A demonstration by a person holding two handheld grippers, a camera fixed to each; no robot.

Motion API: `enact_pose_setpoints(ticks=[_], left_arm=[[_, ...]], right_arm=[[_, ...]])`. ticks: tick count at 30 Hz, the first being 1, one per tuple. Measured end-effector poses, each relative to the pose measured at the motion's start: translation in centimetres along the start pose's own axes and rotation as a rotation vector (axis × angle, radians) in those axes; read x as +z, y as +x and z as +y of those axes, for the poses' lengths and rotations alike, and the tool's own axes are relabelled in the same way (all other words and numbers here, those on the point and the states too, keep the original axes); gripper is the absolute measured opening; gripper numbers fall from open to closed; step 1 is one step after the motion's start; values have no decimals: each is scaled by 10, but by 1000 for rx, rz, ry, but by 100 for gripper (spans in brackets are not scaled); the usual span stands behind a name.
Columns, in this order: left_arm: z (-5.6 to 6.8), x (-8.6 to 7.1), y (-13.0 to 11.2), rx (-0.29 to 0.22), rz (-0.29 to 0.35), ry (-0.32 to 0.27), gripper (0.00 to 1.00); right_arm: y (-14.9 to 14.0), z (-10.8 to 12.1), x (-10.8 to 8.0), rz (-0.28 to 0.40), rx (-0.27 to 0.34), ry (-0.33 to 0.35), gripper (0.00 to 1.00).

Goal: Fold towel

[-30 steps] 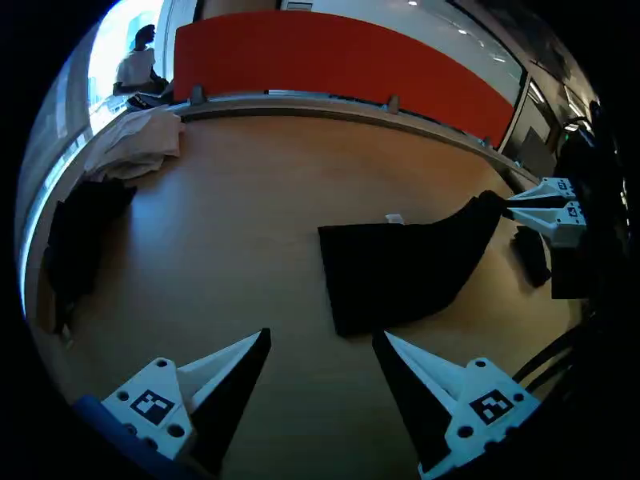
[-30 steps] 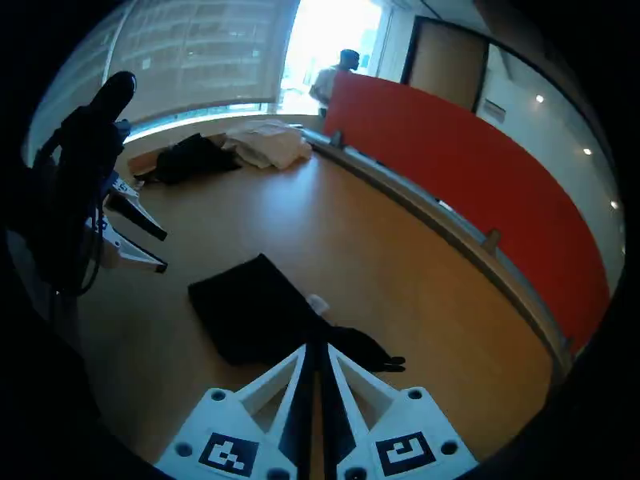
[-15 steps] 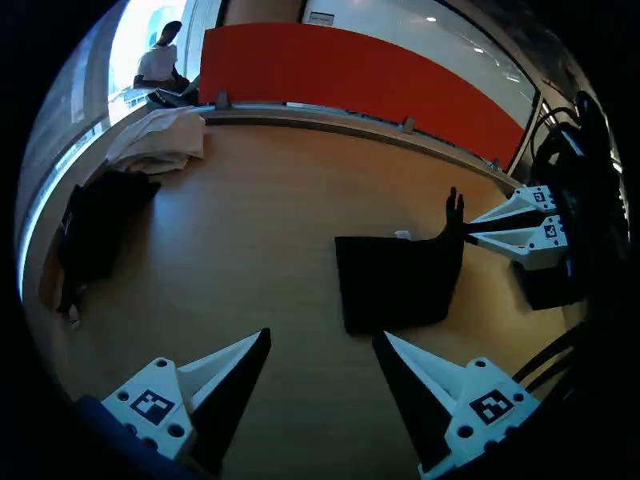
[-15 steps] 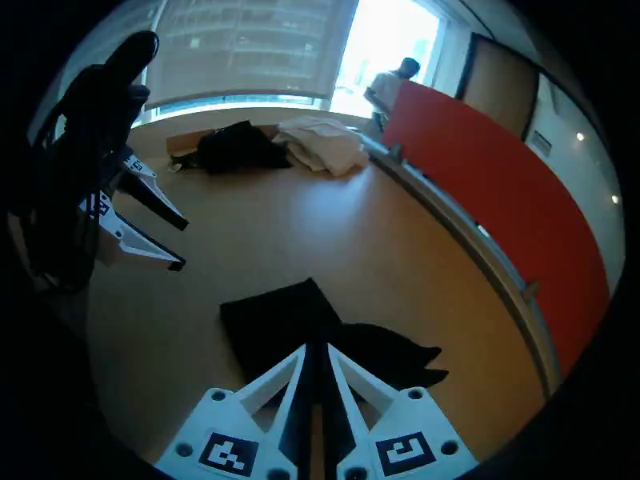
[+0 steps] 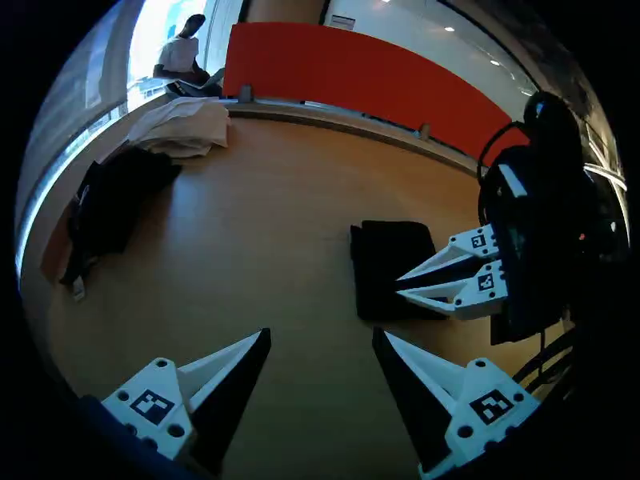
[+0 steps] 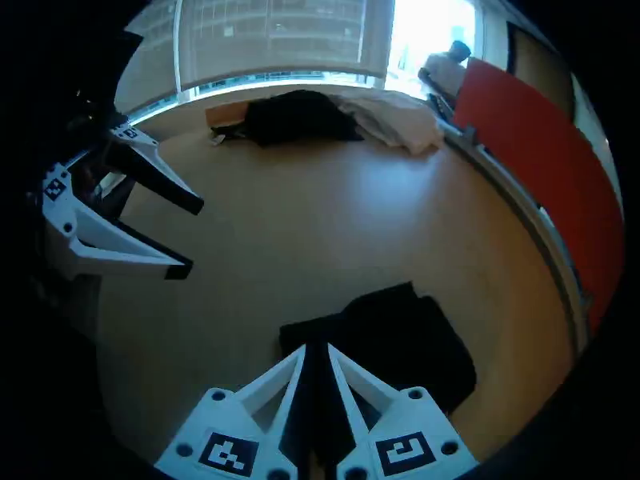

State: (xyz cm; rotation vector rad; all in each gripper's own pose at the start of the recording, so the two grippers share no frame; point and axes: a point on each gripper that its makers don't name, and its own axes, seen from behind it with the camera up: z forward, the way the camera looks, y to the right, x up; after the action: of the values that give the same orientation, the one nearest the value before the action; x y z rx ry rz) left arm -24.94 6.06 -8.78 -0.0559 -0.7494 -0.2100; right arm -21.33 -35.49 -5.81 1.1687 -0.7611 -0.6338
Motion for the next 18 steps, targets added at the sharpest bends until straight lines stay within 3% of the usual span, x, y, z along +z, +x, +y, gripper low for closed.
enact_pose_setpoints(ticks=[7,9,13,15,18], left_arm=[[-5,0,-2,-12,0,2,94],[-6,0,-2,-12,-1,2,94],[-6,1,-1,-11,-2,1,94],[-6,2,-1,-11,-1,0,94],[-5,2,0,-9,-1,-3,94]], right_arm=[[-6,-1,4,-20,-3,-6,8],[-6,0,2,-18,1,-10,18],[-5,2,-3,-11,13,-14,47],[-5,4,-6,-7,18,-20,55],[-5,7,-10,-2,28,-32,57]])
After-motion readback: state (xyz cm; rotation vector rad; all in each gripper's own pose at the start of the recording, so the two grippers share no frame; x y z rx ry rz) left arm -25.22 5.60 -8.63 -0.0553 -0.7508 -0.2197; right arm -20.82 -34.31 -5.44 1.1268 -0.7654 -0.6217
